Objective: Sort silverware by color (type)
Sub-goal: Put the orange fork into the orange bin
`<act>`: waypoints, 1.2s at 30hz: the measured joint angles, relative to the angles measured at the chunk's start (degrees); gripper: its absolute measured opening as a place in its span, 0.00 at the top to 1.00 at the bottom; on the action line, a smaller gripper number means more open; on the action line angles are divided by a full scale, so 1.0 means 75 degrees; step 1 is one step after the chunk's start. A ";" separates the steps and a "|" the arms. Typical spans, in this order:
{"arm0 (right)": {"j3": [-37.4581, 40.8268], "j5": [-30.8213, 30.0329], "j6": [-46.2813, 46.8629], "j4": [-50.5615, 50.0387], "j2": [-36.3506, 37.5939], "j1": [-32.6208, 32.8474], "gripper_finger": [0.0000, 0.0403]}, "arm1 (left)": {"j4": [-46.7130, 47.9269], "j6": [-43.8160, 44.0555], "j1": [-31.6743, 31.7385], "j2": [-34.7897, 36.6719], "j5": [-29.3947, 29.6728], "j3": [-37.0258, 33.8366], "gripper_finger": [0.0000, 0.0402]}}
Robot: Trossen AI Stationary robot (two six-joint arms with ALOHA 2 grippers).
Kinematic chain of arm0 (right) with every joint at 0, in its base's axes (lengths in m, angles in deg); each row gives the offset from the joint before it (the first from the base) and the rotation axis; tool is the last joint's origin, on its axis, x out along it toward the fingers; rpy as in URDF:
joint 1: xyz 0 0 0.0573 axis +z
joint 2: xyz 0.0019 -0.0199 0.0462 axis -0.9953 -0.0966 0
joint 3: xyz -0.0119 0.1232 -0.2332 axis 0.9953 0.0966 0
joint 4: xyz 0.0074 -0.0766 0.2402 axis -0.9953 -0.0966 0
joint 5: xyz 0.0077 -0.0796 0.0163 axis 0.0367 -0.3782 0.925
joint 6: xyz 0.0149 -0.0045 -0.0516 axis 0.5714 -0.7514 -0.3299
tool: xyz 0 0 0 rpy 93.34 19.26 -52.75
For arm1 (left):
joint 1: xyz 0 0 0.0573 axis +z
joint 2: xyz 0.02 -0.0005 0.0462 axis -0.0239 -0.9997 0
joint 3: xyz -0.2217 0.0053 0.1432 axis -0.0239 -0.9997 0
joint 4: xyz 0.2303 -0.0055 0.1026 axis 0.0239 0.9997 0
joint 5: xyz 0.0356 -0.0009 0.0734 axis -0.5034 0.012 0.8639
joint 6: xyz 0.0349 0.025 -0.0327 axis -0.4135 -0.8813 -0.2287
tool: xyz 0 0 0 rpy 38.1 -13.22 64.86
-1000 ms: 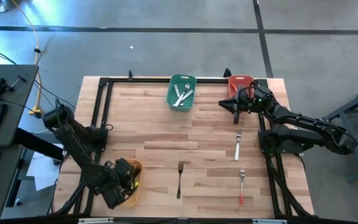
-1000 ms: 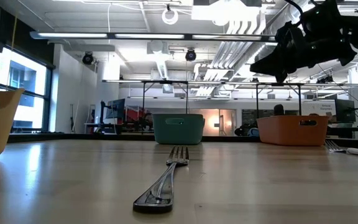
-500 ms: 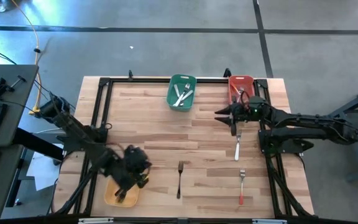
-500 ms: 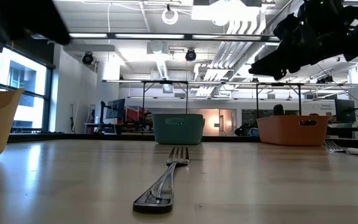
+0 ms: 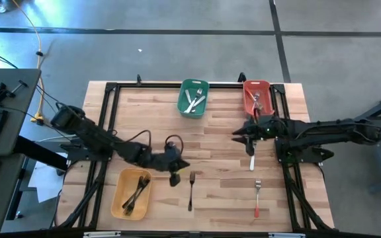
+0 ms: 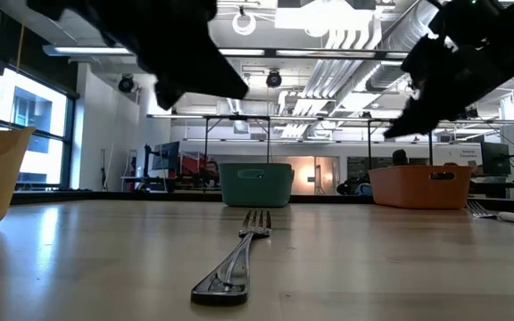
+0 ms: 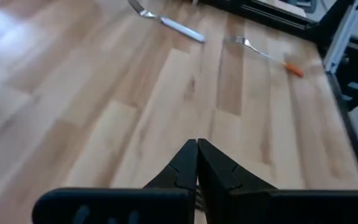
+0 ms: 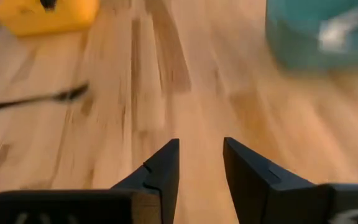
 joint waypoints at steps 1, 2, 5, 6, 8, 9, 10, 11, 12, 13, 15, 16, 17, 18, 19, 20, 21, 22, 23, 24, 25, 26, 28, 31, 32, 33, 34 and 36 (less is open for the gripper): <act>-0.0081 -0.0143 0.0323 -0.0420 -0.0003 0.0151 0.74 | -0.0179 -0.0256 0.0120 -0.0076 -0.0084 -0.0004 1.00; -0.0214 -0.0296 0.0676 -0.0945 -0.0003 0.0303 0.75 | -0.0417 -0.0534 0.0233 -0.0162 -0.0208 -0.0012 1.00; -0.0716 -0.0814 0.1547 -0.2339 -0.0102 0.0894 0.80 | -0.1114 -0.1290 0.0579 -0.0410 -0.0435 0.0000 1.00; -0.0868 -0.0965 0.1826 -0.2780 -0.0115 0.1125 0.82 | -0.1358 -0.1488 0.0694 -0.0487 -0.0510 -0.0003 1.00; -0.1187 -0.1202 0.2485 -0.3558 -0.0185 0.1573 0.87 | -0.1790 -0.1771 0.0921 -0.0665 -0.0572 0.0000 1.00; -0.1340 -0.1269 0.2883 -0.3909 -0.0222 0.1796 0.90 | -0.1895 -0.1871 0.0999 -0.0725 -0.0573 -0.0005 1.00; -0.1475 -0.1355 0.3328 -0.4288 -0.0224 0.2030 0.93 | -0.2080 -0.1956 0.1090 -0.0810 -0.0570 -0.0009 1.00; -0.1582 -0.1390 0.3766 -0.4576 -0.0226 0.2279 0.95 | -0.2255 -0.1993 0.1173 -0.0899 -0.0571 -0.0002 1.00; -0.1668 -0.1387 0.4190 -0.4782 -0.0256 0.2546 0.98 | -0.2311 -0.2015 0.1251 -0.0954 -0.0572 0.0000 1.00; -0.1729 -0.1387 0.4587 -0.4976 -0.0268 0.2799 0.99 | -0.2303 -0.2046 0.1313 -0.0994 -0.0572 -0.0003 1.00; -0.1806 -0.1379 0.5501 -0.5402 -0.0273 0.3327 0.98 | -0.2352 -0.2018 0.1427 -0.1093 -0.0567 -0.0001 1.00; -0.1839 -0.1379 0.5936 -0.5574 -0.0314 0.3592 0.98 | -0.2323 -0.1970 0.1467 -0.1141 -0.0567 0.0003 1.00; -0.1866 -0.1372 0.6322 -0.5749 -0.0338 0.3853 0.97 | -0.2261 -0.1945 0.1482 -0.1169 -0.0560 -0.0005 1.00; -0.1896 -0.1368 0.6692 -0.5930 -0.0362 0.4140 0.96 | -0.2294 -0.1942 0.1484 -0.1217 -0.0558 -0.0006 1.00; -0.1925 -0.1363 0.7068 -0.6047 -0.0409 0.4422 0.96 | -0.2327 -0.1944 0.1483 -0.1252 -0.0557 -0.0004 1.00; -0.1939 -0.1357 0.7447 -0.6087 -0.0470 0.4708 0.95 | -0.2313 -0.1943 0.1480 -0.1278 -0.0558 -0.0003 1.00; -0.1942 -0.1338 0.7802 -0.6112 -0.0530 0.4996 0.95 | -0.2307 -0.1938 0.1475 -0.1306 -0.0558 -0.0003 1.00; -0.1969 -0.1315 0.8168 -0.6129 -0.0612 0.5280 0.94 | -0.2277 -0.1938 0.1456 -0.1324 -0.0558 -0.0003 1.00; -0.2016 -0.1302 0.8549 -0.6119 -0.0717 0.5572 0.93 | -0.2263 -0.1938 0.1446 -0.1335 -0.0558 -0.0003 1.00; -0.2067 -0.1295 0.8909 -0.6101 -0.0838 0.5848 0.92 | -0.2269 -0.1935 0.1426 -0.1338 -0.0558 -0.0003 1.00; -0.2116 -0.1295 0.9237 -0.6105 -0.0971 0.6109 0.90 | -0.2285 -0.1932 0.1404 -0.1338 -0.0558 -0.0003 1.00; -0.2165 -0.1299 0.9555 -0.6109 -0.1123 0.6371 0.88 | -0.2299 -0.1933 0.1392 -0.1338 -0.0558 -0.0003 1.00; -0.2289 -0.1329 1.0189 -0.6091 -0.1491 0.6853 0.84 | -0.2269 -0.1931 0.1360 -0.1312 -0.0555 -0.0003 1.00; -0.2486 -0.1345 1.1011 -0.5909 -0.2168 0.7469 0.75 | -0.2300 -0.1924 0.1316 -0.1300 -0.0556 -0.0001 1.00; -0.2569 -0.1356 1.1270 -0.5814 -0.2411 0.7636 0.72 | -0.2287 -0.1923 0.1296 -0.1300 -0.0558 -0.0001 1.00; -0.2654 -0.1361 1.1486 -0.5696 -0.2665 0.7783 0.69 | -0.2284 -0.1923 0.1285 -0.1300 -0.0556 0.0000 1.00; -0.2741 -0.1362 1.1696 -0.5588 -0.2919 0.7908 0.66 | -0.2298 -0.1922 0.1275 -0.1300 -0.0555 -0.0002 1.00; -0.2908 -0.1364 1.2104 -0.5515 -0.3424 0.8108 0.61 | -0.2291 -0.1915 0.1247 -0.1300 -0.0555 -0.0003 1.00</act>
